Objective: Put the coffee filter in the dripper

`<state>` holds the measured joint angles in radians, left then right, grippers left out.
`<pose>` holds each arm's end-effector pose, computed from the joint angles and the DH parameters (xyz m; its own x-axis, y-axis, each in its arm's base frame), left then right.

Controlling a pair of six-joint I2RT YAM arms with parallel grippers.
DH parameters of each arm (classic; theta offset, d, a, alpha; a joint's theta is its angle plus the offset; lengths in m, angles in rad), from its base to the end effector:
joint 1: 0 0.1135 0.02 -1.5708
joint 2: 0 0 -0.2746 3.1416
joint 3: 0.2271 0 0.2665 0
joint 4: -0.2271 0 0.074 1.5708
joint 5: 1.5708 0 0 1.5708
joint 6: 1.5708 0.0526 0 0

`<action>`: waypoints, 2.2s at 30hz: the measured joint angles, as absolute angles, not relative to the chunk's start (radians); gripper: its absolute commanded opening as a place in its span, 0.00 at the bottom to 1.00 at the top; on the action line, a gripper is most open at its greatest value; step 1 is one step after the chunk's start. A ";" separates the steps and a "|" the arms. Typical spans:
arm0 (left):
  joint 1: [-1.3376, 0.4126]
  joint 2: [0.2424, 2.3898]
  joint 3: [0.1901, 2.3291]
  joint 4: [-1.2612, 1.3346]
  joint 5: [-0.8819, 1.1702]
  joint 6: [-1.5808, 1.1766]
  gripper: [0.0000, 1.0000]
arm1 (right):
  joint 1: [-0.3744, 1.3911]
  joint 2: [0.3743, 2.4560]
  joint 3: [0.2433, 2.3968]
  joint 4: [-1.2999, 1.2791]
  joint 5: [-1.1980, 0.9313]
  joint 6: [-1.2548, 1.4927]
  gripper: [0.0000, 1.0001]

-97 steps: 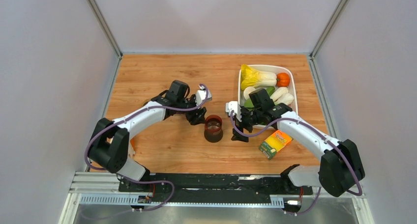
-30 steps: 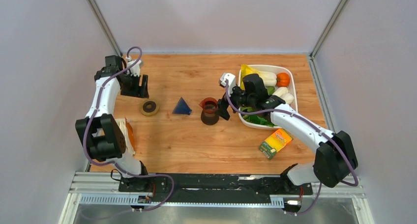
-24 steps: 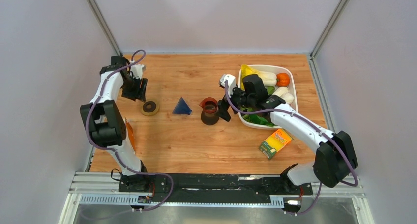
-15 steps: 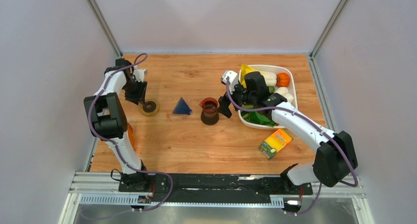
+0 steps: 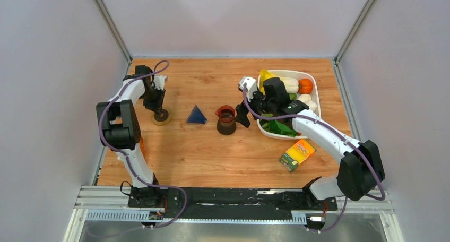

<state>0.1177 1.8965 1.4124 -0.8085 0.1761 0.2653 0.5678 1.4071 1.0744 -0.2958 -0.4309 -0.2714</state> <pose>0.3985 0.0378 0.1850 -0.9393 0.1489 -0.3092 0.1849 0.9786 -0.0906 0.2738 0.2007 0.2847 -0.2702 -0.4612 -0.8451 -0.8780 0.4782 0.0197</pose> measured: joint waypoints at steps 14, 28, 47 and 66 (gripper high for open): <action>0.105 1.910 1.384 -0.756 0.152 0.260 0.20 | 0.568 1.420 1.074 -0.299 -0.427 -0.275 1.00; 0.089 1.925 1.349 -0.717 0.152 0.260 0.30 | 0.566 1.421 1.074 -0.299 -0.424 -0.276 1.00; 0.145 1.790 1.364 -0.886 0.415 0.276 0.37 | 0.566 1.487 1.155 -0.301 -0.505 -0.274 1.00; 0.146 1.546 1.430 -0.945 0.785 0.186 0.37 | 0.587 1.783 1.437 0.001 -0.738 0.289 1.00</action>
